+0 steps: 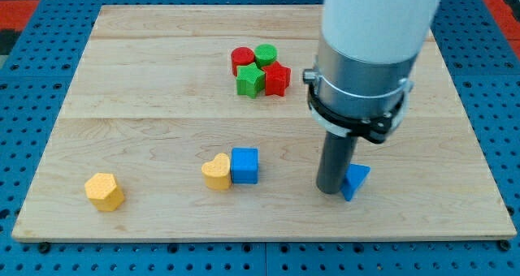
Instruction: Place the blue cube and yellow heart to the left of the blue triangle in a horizontal line
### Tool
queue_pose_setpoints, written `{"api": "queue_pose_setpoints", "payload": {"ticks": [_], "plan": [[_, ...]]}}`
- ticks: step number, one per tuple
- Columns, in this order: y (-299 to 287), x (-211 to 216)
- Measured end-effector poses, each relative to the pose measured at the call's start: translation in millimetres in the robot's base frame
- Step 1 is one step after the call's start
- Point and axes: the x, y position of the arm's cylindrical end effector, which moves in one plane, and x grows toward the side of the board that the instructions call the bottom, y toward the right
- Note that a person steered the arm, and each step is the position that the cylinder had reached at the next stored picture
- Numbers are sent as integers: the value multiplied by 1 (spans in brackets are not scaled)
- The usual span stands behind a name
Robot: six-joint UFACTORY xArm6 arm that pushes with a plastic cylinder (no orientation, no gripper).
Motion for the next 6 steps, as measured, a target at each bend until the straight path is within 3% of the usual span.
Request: {"api": "queue_pose_setpoints", "payload": {"ticks": [1, 2, 3, 4, 6], "plan": [[-45, 3], [-142, 5], [-183, -19], [-191, -39], [-161, -17]]}}
